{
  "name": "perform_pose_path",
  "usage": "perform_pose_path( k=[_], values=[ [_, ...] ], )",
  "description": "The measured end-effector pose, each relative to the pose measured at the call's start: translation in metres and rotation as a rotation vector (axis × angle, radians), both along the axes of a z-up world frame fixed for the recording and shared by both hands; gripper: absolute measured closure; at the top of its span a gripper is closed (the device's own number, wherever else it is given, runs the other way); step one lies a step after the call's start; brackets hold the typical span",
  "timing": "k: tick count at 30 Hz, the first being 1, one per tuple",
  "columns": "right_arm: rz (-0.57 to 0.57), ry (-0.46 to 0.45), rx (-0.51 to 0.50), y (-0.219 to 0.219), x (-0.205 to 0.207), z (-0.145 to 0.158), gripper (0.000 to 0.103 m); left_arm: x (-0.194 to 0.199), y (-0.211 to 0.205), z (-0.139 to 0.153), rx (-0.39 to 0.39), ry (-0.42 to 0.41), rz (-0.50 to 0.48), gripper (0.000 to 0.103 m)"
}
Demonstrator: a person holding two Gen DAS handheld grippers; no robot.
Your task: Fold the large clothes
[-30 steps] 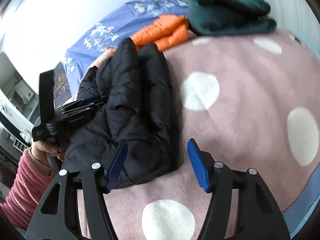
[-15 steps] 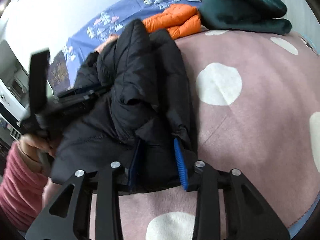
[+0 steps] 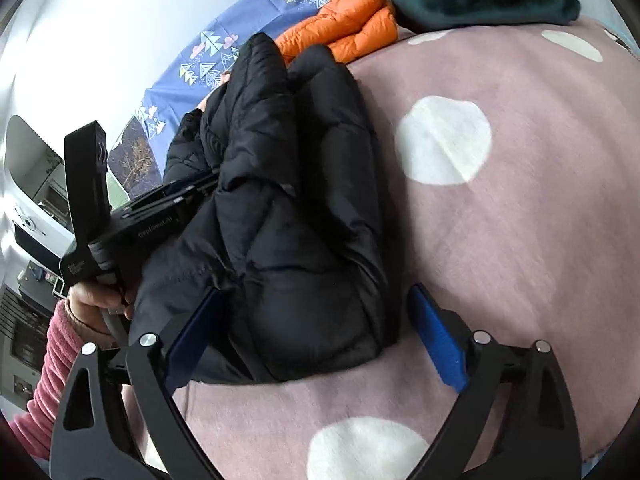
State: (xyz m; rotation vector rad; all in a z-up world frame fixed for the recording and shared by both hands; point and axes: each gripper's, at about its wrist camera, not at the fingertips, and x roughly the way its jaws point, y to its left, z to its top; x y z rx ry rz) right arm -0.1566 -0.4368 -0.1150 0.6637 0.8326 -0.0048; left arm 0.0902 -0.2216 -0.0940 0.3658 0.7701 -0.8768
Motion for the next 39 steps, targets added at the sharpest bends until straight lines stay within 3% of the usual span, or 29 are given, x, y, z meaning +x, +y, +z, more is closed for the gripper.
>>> perform_pose_path(
  k=[3,4,7,10,15,18,20,21,23,26,29,33,35,36,38,39],
  values=[
    [0.014,0.002,0.043,0.003,0.015,-0.003,0.01,0.0,0.0,0.0,-0.005,0.005,0.0,0.046],
    [-0.001,0.013,0.035,0.004,0.02,-0.006,0.014,0.0,0.001,0.0,-0.007,0.005,0.0,0.046],
    [-0.017,0.016,0.057,0.0,0.022,-0.007,0.047,0.001,0.001,0.001,-0.01,0.006,0.002,0.046],
    [-0.028,0.024,0.081,-0.003,0.018,-0.008,0.058,0.0,0.0,0.002,-0.013,0.0,0.002,0.045],
    [-0.016,0.028,0.023,0.005,0.013,-0.005,0.058,-0.004,0.004,0.008,-0.024,-0.031,0.009,0.041],
    [-0.011,0.023,0.004,0.006,0.012,-0.005,0.057,-0.004,0.02,0.025,-0.076,-0.039,0.025,0.027],
    [-0.009,0.015,-0.003,0.005,0.01,-0.007,0.057,0.001,0.047,0.039,-0.16,-0.072,0.063,0.01],
    [-0.007,0.012,-0.01,0.006,0.009,-0.007,0.057,0.006,0.058,0.042,-0.184,-0.075,0.082,0.01],
    [-0.005,0.008,-0.025,0.008,0.01,-0.007,0.056,0.026,0.079,0.039,-0.215,-0.027,0.148,0.009],
    [-0.008,0.003,-0.041,0.012,0.01,-0.006,0.054,0.068,0.104,0.016,-0.24,0.119,0.283,0.008],
    [-0.005,-0.001,-0.051,0.012,0.011,-0.007,0.053,0.087,0.104,-0.012,-0.269,0.237,0.265,0.002],
    [-0.006,0.002,-0.041,0.009,0.013,-0.009,0.052,0.102,0.101,-0.036,-0.361,0.377,0.245,0.002],
    [-0.005,0.002,-0.039,0.009,0.014,-0.008,0.052,0.105,0.099,-0.04,-0.386,0.4,0.23,0.004],
    [-0.003,0.001,-0.039,0.01,0.015,-0.008,0.052,0.105,0.097,-0.038,-0.388,0.413,0.188,0.008],
    [0.001,0.001,-0.039,0.009,0.017,-0.007,0.053,0.101,0.094,-0.034,-0.407,0.411,0.146,0.032],
    [0.002,-0.001,-0.029,0.008,0.016,-0.007,0.055,0.098,0.094,-0.029,-0.412,0.389,0.124,0.039]
  ],
)
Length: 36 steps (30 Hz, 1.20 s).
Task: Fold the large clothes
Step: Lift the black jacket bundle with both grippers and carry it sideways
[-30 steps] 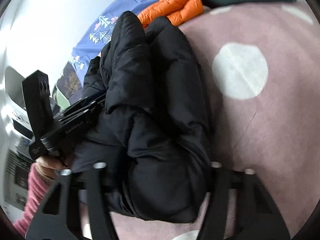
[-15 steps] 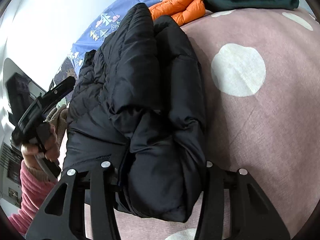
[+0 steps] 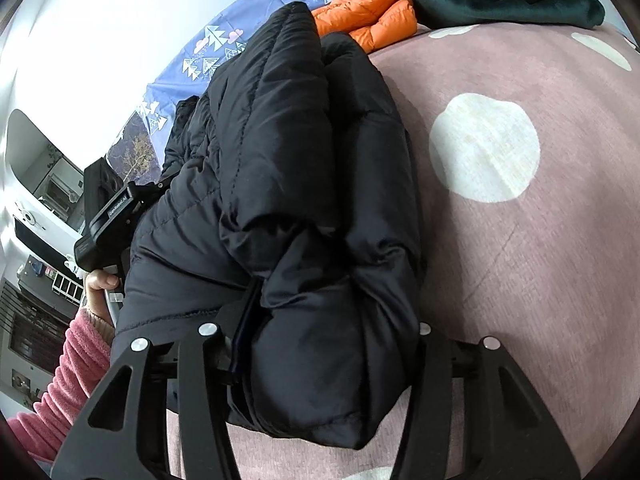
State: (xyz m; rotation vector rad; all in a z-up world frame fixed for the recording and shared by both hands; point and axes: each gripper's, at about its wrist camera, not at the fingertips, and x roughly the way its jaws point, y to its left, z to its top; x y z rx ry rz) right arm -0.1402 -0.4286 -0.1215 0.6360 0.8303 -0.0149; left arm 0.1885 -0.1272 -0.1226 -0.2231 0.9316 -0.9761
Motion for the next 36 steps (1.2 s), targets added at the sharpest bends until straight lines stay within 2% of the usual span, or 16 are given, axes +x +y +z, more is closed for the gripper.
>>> perform_pose_path(
  k=[2,5,10,13,17,19,25,29,34,36],
  values=[
    [0.001,-0.005,0.015,0.0,0.0,0.004,0.063,-0.006,0.001,0.011,-0.019,-0.043,-0.02,0.057],
    [0.023,-0.05,-0.029,0.006,-0.005,0.025,0.077,-0.023,0.01,0.037,-0.056,-0.119,-0.038,0.066],
    [0.132,-0.15,-0.104,0.032,-0.015,0.071,0.081,-0.058,0.039,0.089,-0.067,-0.272,-0.031,0.068],
    [0.203,-0.193,-0.126,0.053,-0.008,0.09,0.081,-0.069,0.073,0.117,-0.062,-0.349,0.007,0.068],
    [0.354,-0.247,-0.128,0.092,0.02,0.108,0.082,-0.081,0.124,0.15,-0.043,-0.434,0.074,0.068],
    [0.432,-0.269,-0.125,0.115,0.043,0.116,0.082,-0.08,0.147,0.165,0.003,-0.469,0.124,0.068],
    [0.596,-0.322,-0.142,0.178,0.124,0.136,0.082,-0.043,0.198,0.196,0.134,-0.552,0.267,0.068],
    [0.636,-0.339,-0.121,0.219,0.193,0.142,0.082,0.005,0.226,0.211,0.189,-0.548,0.374,0.068],
    [0.637,-0.337,-0.152,0.257,0.283,0.139,0.083,0.077,0.247,0.202,0.303,-0.545,0.438,0.068],
    [0.634,-0.327,-0.185,0.273,0.313,0.135,0.083,0.114,0.242,0.191,0.379,-0.547,0.458,0.068]
  ],
)
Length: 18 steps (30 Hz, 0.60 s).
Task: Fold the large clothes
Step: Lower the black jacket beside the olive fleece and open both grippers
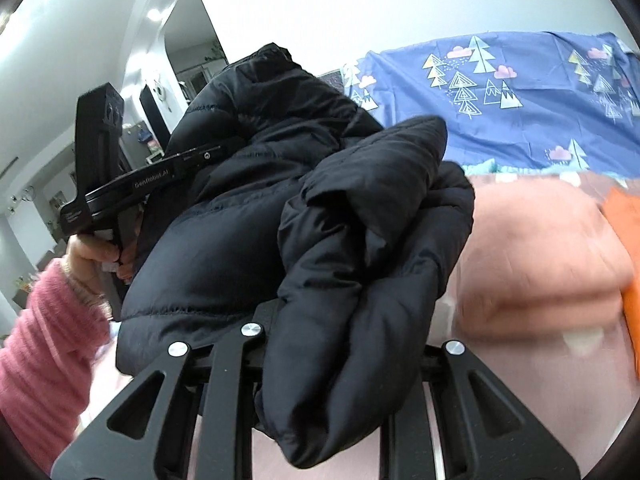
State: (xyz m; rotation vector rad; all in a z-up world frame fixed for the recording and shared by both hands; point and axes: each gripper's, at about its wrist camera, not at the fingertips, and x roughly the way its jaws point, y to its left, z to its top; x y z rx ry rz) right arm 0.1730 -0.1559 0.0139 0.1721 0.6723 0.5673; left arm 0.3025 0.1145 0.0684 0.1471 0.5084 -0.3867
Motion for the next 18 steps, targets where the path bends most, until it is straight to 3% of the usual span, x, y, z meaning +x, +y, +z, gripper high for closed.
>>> perform_pose_path(
  k=[6,7,11,14,16,18],
  values=[
    [-0.051,0.044,-0.069,0.031,0.095,-0.048,0.084,0.091,0.004,-0.046,0.122,0.058,0.129,0.068],
    [-0.057,0.053,-0.075,0.034,0.106,-0.058,0.084,0.104,0.005,-0.056,0.135,0.071,0.162,0.064],
    [-0.122,0.24,-0.122,0.04,0.163,-0.13,0.079,0.146,0.014,-0.12,0.158,0.232,0.39,0.05],
    [-0.116,0.24,-0.082,0.032,0.169,-0.137,0.078,0.146,0.02,-0.146,0.155,0.267,0.519,0.041],
    [-0.113,0.224,-0.129,0.036,0.165,-0.133,0.078,0.138,0.025,-0.143,0.094,0.262,0.527,0.036],
    [-0.125,0.213,-0.158,0.039,0.166,-0.131,0.077,0.127,0.022,-0.134,0.095,0.248,0.532,0.035]
  ],
)
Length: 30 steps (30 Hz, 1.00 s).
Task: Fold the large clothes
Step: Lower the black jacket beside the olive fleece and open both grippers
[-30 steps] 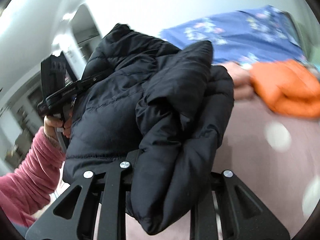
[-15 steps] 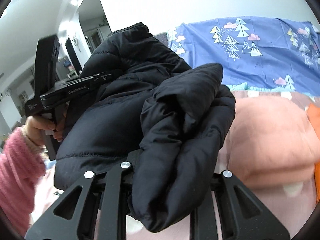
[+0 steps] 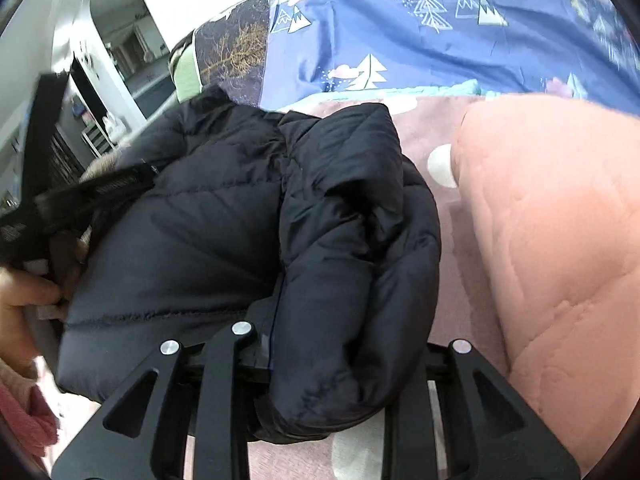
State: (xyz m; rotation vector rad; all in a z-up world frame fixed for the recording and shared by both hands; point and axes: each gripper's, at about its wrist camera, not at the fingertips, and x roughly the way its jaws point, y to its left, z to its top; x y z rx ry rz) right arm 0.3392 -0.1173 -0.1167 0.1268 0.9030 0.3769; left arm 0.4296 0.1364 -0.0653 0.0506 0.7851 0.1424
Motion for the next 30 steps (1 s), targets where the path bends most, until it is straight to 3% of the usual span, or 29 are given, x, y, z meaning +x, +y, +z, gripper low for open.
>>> perform_pose_path(
  k=[3,7,10,12,14,18,23,27,30],
  values=[
    [-0.042,0.003,-0.007,-0.002,-0.025,0.0,0.076,-0.024,-0.008,0.015,0.002,-0.051,-0.032,0.034],
    [-0.089,0.025,0.0,-0.006,-0.028,-0.004,0.072,-0.076,-0.028,0.033,-0.049,-0.111,-0.178,0.025],
    [-0.104,0.031,-0.005,-0.003,-0.022,-0.004,0.068,-0.084,-0.05,0.018,0.012,-0.059,-0.277,0.025],
    [-0.108,0.038,0.006,-0.007,-0.025,-0.003,0.064,-0.076,-0.059,-0.014,0.113,0.011,-0.275,0.024],
    [-0.082,0.033,0.008,-0.01,-0.035,0.004,0.058,-0.077,-0.06,-0.034,0.176,-0.006,-0.261,0.024],
    [0.009,-0.092,-0.044,-0.019,-0.075,0.027,0.058,-0.078,-0.057,-0.04,0.17,-0.012,-0.247,0.025],
    [0.051,-0.139,0.014,-0.042,-0.121,0.049,0.06,-0.086,-0.057,-0.028,0.152,-0.012,-0.233,0.026],
    [0.074,-0.176,-0.017,-0.055,-0.16,0.067,0.06,-0.12,-0.056,-0.004,0.095,-0.054,-0.232,0.026],
    [0.045,-0.226,-0.086,-0.064,-0.198,0.083,0.059,-0.158,-0.059,0.016,0.034,-0.094,-0.23,0.018]
  ],
)
